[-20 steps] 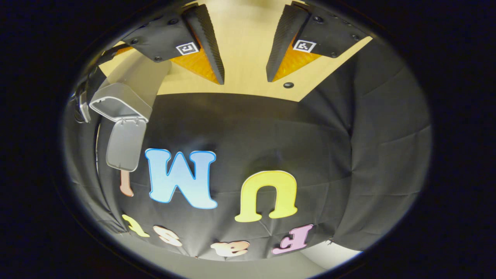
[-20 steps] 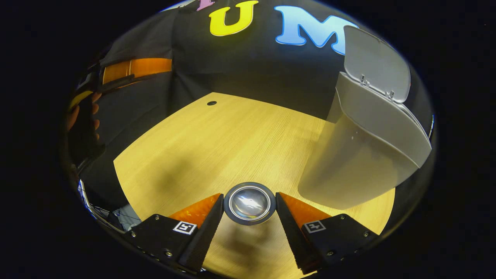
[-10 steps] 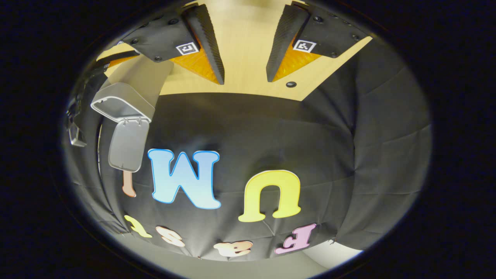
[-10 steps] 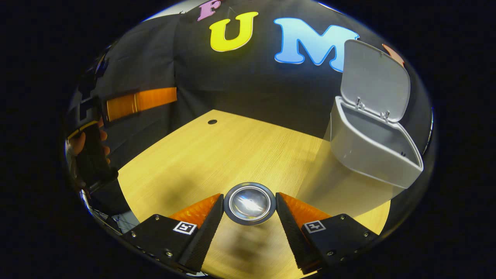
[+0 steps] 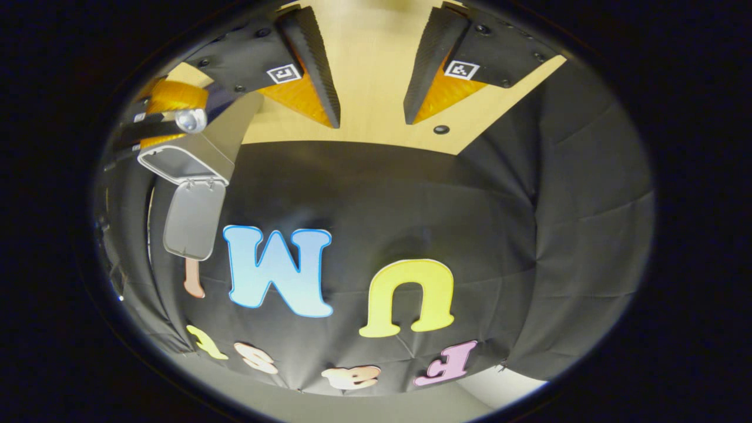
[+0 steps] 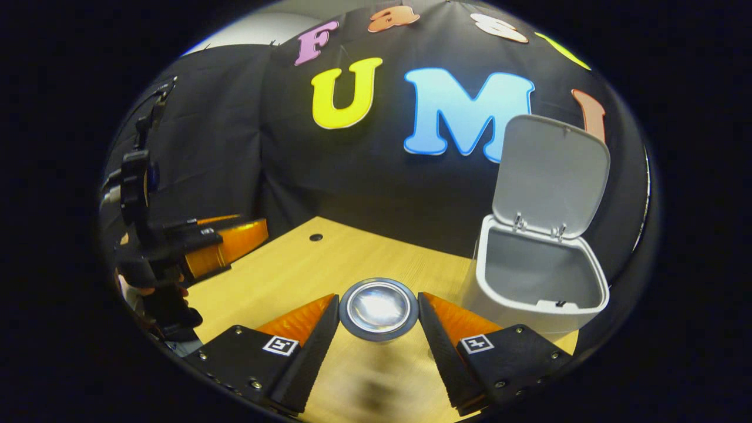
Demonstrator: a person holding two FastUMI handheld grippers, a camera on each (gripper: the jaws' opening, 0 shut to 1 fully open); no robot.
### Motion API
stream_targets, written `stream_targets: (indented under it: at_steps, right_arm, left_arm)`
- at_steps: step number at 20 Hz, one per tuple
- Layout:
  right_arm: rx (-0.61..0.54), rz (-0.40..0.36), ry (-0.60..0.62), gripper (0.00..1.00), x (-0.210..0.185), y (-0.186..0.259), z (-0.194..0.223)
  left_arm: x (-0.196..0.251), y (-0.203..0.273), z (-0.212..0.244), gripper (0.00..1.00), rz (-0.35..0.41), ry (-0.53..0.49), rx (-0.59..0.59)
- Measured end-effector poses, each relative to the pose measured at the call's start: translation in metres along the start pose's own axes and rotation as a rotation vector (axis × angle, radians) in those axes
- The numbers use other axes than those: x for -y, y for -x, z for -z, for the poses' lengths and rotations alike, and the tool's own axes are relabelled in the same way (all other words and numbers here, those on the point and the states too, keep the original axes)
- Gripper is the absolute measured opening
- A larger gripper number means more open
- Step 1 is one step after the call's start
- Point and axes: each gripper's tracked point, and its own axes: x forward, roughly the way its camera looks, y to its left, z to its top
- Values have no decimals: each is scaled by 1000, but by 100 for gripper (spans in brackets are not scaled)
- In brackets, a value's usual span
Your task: Press the lid of the desktop garbage bin to open it, pick up the crumpled paper on the desktop and throw it into the bin, then pick up the pop can on the desktop and drop it into the bin, and finally close the garbage bin lid.
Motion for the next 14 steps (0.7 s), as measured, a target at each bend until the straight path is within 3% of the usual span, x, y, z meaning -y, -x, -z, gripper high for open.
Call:
stream_targets:
  at_steps: [6, 7, 8, 9, 14]
  right_arm:
    - [141, 44, -26, 85, 19, 15, -62]
    - [163, 53, -35, 85, 21, 21, -71]
    - [179, 63, -41, 84, 24, 25, -76]
    - [198, 76, -49, 84, 28, 30, -83]
    - [286, 170, -82, 84, 67, 49, -115]
  left_arm:
    - [0, 0, 3, 74, 3, 10, -9]
    - [0, 0, 4, 77, 4, 14, -12]
    - [0, 0, 5, 74, 3, 17, -14]
    - [-1, 0, 5, 77, 2, 19, -14]
    - [-5, 2, 8, 73, -4, 26, -22]
